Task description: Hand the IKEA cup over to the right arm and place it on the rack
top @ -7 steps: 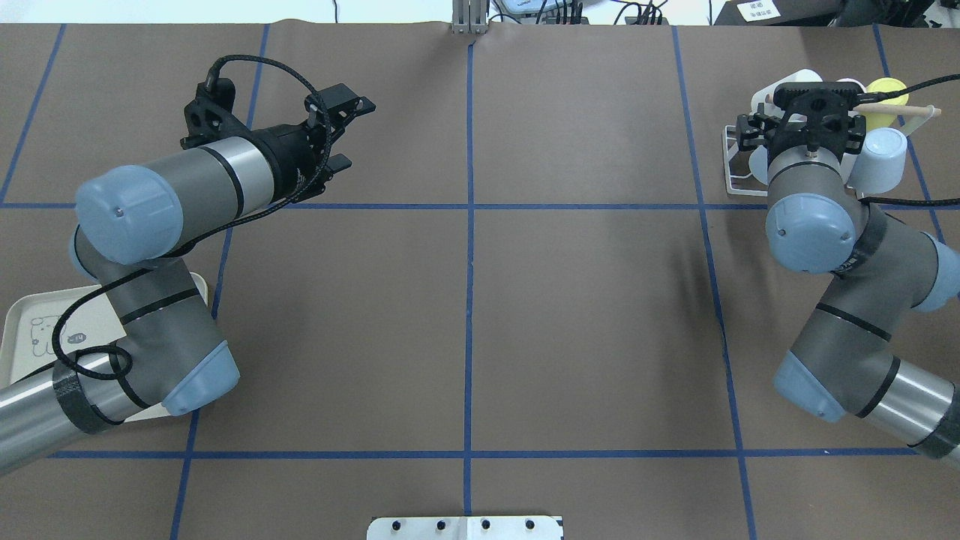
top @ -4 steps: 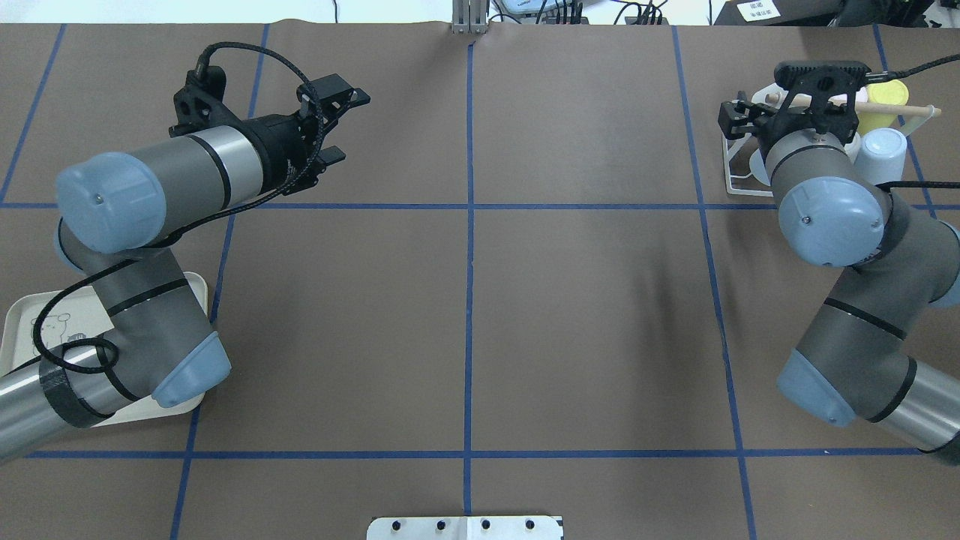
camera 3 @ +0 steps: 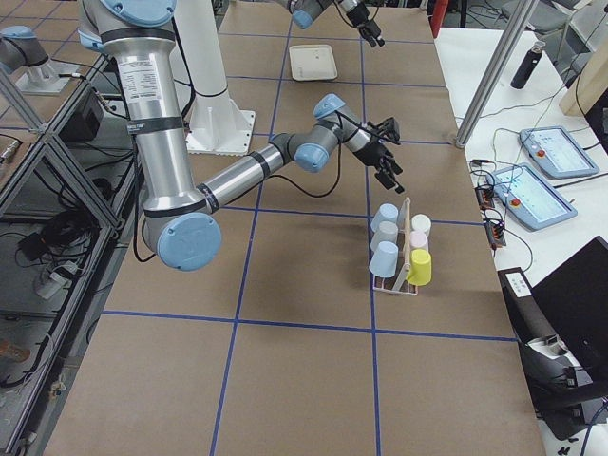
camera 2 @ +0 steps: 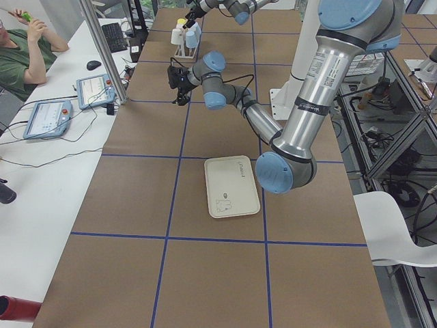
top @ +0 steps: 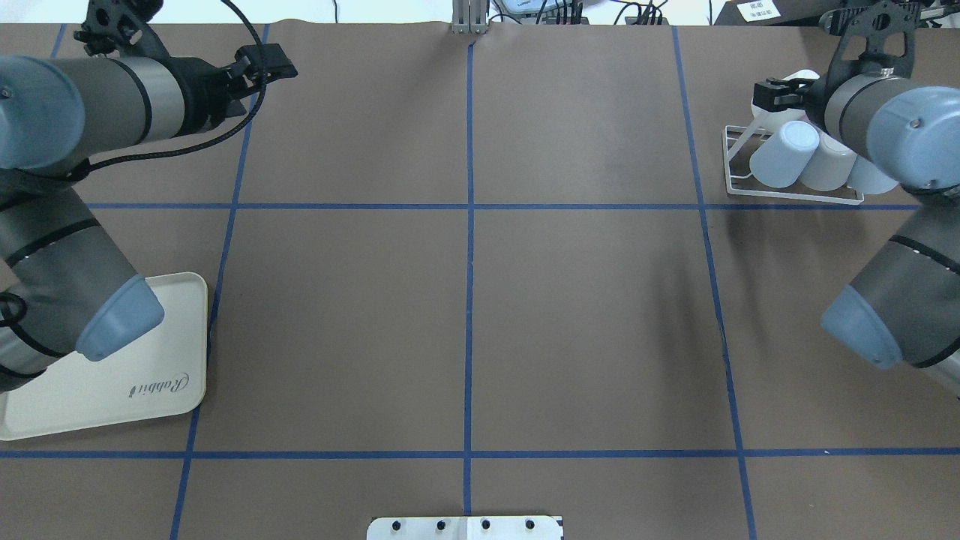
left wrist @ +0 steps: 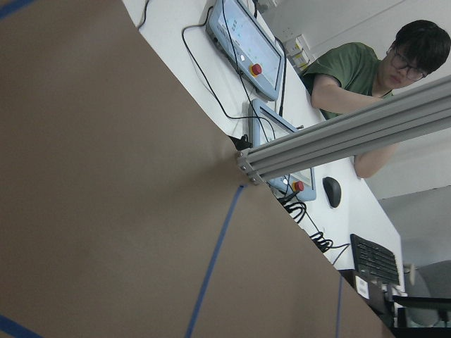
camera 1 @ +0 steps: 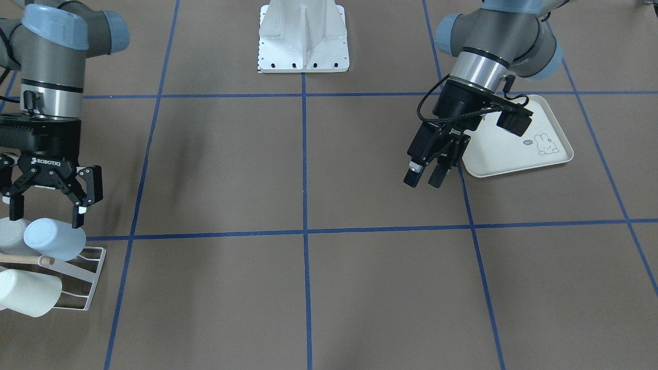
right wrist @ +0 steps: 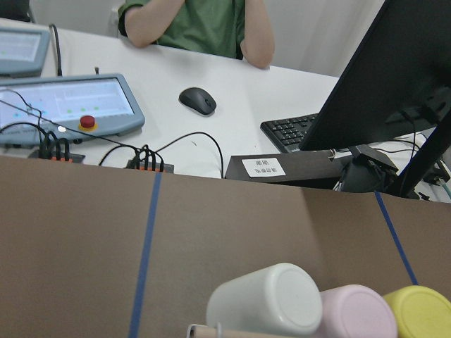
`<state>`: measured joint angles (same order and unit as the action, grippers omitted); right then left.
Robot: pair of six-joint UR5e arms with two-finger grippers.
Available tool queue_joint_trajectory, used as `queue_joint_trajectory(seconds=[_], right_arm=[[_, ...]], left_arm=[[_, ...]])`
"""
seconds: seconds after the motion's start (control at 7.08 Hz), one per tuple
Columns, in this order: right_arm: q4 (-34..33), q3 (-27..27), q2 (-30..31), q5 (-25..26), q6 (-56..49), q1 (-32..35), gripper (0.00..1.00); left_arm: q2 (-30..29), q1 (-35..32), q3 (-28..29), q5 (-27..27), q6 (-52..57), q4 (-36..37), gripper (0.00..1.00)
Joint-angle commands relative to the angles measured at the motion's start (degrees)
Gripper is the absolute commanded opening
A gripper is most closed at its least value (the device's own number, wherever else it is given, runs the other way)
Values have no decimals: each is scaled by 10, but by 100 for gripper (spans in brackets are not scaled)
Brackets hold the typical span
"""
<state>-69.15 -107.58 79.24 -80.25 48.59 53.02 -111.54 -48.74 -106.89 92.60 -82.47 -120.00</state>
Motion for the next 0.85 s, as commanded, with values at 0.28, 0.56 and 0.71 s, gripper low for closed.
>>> queue_joint_trajectory(seconds=[0.28,0.56,0.71], right_arm=[[-146,23,1,-380,-286,223,100],[-231,41,4,-499,-432,305,100],[-258,63,7,-550,-507,333,100]], left_arm=[[114,-156,-2,155,387,74,100],[196,-235,18,277,548,74,100],[213,-289,59,362,632,74,100]])
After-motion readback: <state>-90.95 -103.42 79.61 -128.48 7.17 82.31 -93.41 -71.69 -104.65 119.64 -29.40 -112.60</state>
